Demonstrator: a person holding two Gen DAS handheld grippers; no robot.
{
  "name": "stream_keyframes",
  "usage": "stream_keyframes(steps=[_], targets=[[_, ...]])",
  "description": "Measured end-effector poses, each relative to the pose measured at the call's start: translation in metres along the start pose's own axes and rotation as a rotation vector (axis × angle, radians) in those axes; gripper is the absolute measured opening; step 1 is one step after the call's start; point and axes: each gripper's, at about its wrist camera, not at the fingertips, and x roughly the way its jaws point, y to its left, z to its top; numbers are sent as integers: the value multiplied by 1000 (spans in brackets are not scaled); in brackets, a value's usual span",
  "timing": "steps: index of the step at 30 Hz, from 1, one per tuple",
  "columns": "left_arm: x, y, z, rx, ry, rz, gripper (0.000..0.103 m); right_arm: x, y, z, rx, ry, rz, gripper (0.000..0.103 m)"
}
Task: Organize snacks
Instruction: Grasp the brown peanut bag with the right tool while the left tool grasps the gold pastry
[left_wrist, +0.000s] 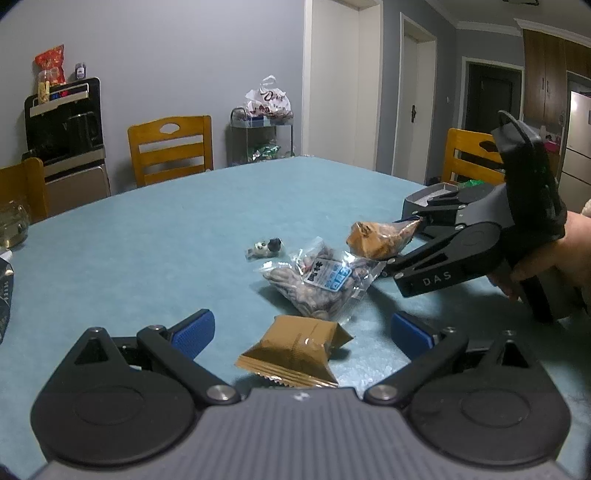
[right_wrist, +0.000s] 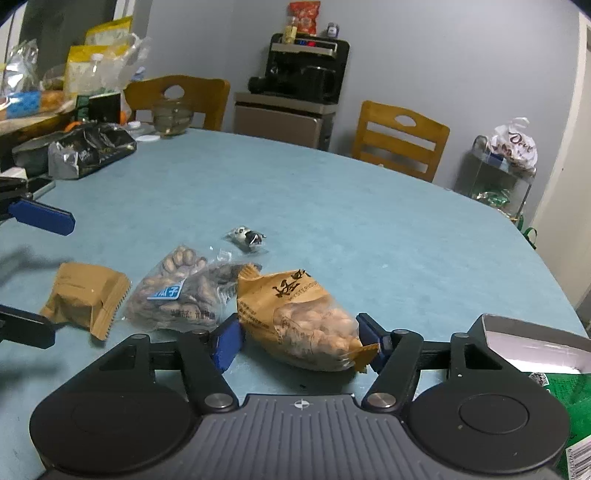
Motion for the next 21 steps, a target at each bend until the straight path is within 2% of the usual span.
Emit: stream_keyframes(steps=[4,10,19,21], targets=[[6,2,0,-11,29,-7,102,-5,-1,0,20,6,4,56],[16,8,-1,-37,65,-17,102,-17,-12,1,114,0,37,55],[29,16,-3,-84,109,-28,102,-55,-12,-6,120,-52,103,55],[34,17,-3,-97,125,-27,99,-61,-14,-10,122,-55,99,55]])
